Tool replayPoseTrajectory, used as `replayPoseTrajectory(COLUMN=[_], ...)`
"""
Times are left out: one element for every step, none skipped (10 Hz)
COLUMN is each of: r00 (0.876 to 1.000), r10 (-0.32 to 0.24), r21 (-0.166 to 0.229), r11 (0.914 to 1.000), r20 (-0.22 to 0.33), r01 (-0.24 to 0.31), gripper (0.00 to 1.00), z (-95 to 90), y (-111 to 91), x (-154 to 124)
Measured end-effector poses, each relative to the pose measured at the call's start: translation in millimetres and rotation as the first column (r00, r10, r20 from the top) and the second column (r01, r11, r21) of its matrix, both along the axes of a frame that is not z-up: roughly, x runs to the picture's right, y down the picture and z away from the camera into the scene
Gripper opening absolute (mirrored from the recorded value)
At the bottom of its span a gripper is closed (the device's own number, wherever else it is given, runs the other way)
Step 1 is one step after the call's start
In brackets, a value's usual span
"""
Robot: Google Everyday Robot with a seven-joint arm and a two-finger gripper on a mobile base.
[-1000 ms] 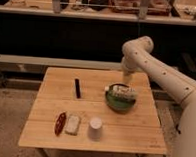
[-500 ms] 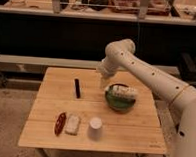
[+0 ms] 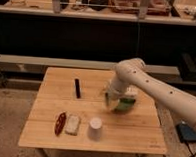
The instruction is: Move the arm in a circular motion
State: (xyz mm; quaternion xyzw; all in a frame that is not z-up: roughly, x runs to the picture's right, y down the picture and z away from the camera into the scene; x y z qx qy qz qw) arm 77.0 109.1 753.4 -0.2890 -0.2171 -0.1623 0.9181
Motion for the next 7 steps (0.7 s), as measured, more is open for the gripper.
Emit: replayPoseTrajectory(r00=[0.999,0.999,0.998,0.997,0.997,0.997,0.996], r10=[-0.030,-0.047,-0.067,-0.073,-0.075,-0.076,-0.079], r21=[-0.031,-0.046,-0.064,-0.069,-0.070,-0.071,-0.071], r11=[0.9991,0.9978,0.9957,0.9950,0.9949,0.9947,0.9945], r20=[0.010,0.014,0.010,-0.017,-0.032,-0.032,-0.030], r01=[0.030,0.048,0.067,0.072,0.072,0.074,0.076], gripper=[0.65,0.65,0.65,0.65,0.65,0.65,0.65], z=[-11.0,-15.6,-19.0,-17.0,-15.4,-15.9,-15.6], y=[21.7,32.2,42.6,43.2,42.3,42.4,42.2], x=[15.0,24.7,38.0,57.2,65.5,65.4,63.9])
